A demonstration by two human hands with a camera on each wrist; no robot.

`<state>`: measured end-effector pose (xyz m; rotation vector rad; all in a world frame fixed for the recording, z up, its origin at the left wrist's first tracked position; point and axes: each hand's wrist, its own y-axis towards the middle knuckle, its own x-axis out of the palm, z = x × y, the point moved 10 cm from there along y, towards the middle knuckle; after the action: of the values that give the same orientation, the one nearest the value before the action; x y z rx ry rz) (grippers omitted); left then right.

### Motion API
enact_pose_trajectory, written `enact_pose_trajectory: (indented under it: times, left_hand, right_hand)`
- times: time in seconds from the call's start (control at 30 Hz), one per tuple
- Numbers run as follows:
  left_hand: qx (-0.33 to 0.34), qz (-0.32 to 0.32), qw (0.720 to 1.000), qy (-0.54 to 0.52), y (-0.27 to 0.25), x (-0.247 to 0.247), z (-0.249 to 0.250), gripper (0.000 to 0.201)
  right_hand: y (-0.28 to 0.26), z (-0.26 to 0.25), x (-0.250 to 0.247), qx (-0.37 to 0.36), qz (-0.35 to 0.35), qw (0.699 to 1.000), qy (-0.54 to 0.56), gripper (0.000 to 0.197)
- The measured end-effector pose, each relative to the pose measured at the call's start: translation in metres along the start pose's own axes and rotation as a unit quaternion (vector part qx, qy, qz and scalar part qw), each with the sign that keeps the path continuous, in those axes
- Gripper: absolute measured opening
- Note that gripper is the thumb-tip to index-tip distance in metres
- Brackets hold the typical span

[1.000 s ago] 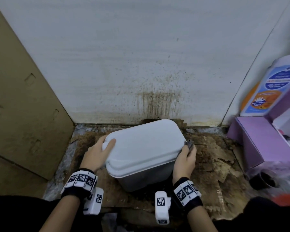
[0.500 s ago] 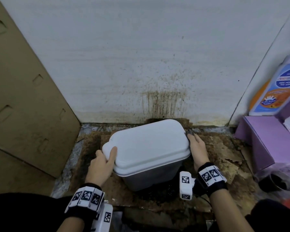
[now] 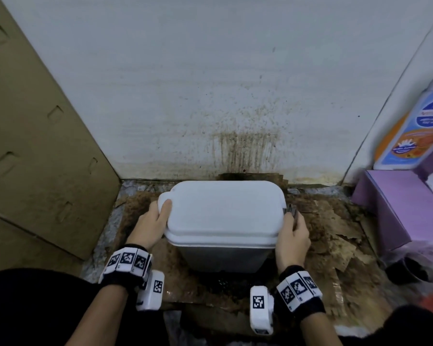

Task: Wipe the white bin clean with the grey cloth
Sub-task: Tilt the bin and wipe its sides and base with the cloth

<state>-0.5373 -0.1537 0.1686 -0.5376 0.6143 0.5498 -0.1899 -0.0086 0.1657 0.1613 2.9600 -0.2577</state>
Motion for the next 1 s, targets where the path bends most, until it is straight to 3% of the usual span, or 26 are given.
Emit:
enact_pose_trajectory:
  times: [0.2, 0.27, 0.33, 0.4, 0.5, 0.67, 1.0]
  left_hand:
    - [-0.015, 0.022, 0.998, 0.059, 0.011, -0.003, -0.011, 0.068]
    - [-0.012, 0.106, 0.983, 0.150, 0.006, -0.012, -0.003, 0.057]
    - [0.043, 0.217, 0.957, 0.189, -0.011, -0.024, 0.027, 0.041]
    - [0.127, 0.245, 0.948, 0.160, -0.025, -0.021, 0.061, 0.038]
    - [0.217, 0.179, 0.954, 0.103, -0.029, 0.003, 0.095, 0.038]
    - [0.288, 0.103, 0.951, 0.042, -0.043, 0.033, 0.133, 0.041]
    - [0.286, 0.110, 0.947, 0.096, -0.041, 0.032, 0.134, 0.060]
  right_hand:
    - [-0.002, -0.006, 0.006, 0.001, -0.011, 1.000, 0.011, 0.029]
    - [-0.004, -0.009, 0.006, -0.003, -0.019, 1.000, 0.013, 0.026]
    - [-0.009, -0.016, 0.014, -0.016, -0.042, 0.999, 0.012, 0.022]
    - [-0.018, -0.026, 0.022, -0.036, -0.060, 0.997, 0.008, 0.021]
    - [-0.033, -0.042, 0.036, -0.065, -0.091, 0.994, 0.013, 0.014]
    - [-0.053, -0.053, 0.054, -0.095, -0.134, 0.986, 0.022, 0.018]
    - [-0.057, -0.055, 0.081, -0.064, -0.218, 0.968, 0.102, 0.029]
